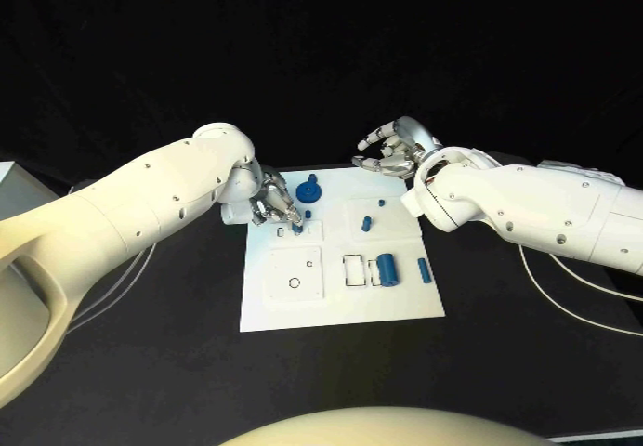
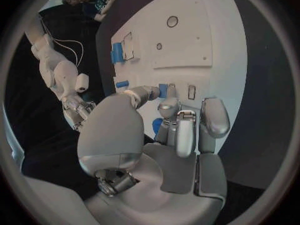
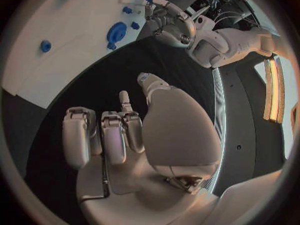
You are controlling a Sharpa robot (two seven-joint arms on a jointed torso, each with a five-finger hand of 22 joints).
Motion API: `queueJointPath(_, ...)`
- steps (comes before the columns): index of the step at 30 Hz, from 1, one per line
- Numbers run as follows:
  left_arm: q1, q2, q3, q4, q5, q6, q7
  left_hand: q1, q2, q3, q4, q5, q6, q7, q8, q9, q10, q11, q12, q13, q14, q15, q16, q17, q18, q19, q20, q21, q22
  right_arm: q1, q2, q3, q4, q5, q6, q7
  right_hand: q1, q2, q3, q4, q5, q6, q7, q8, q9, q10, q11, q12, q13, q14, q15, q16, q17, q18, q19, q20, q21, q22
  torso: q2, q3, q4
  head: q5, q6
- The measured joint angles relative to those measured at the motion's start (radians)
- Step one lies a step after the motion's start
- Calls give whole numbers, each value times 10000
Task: Assemble the parts on the task board
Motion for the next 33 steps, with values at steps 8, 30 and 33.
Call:
queueJointPath(8,-7,57,-26,-49,-61,-111,-3,0,0,0,0,12,0,0,0,1,4,-4,37,32,0,0,0,0,0,0,0,0,-1,0,1,0,3,-1,1,0,0,0,0,0,0,0,0,0,0,0,0,0,0,0,0,0,0,0,0,0,0,-1,-10,5,2,-9,-21)
queueJointPath(30,-57,114,-132,-183,-191,-209,-11,0,0,0,0,95,-1,-1,-36,1,40,-37,39,33,0,0,0,0,0,0,0,0,-3,0,17,0,7,-2,-5,5,0,0,27,28,0,1,-1,0,0,0,0,0,-1,0,0,0,0,0,0,0,0,-4,-9,-5,4,-4,-60)
queueJointPath(33,-66,115,-136,-208,-206,-234,-11,0,0,0,0,95,-1,-1,-33,1,40,-37,39,33,0,0,0,0,0,0,0,0,-4,0,18,0,9,-2,-6,7,0,0,28,28,0,1,-1,0,0,0,0,0,-1,0,0,0,0,0,0,0,0,-5,-9,-4,4,-4,-67)
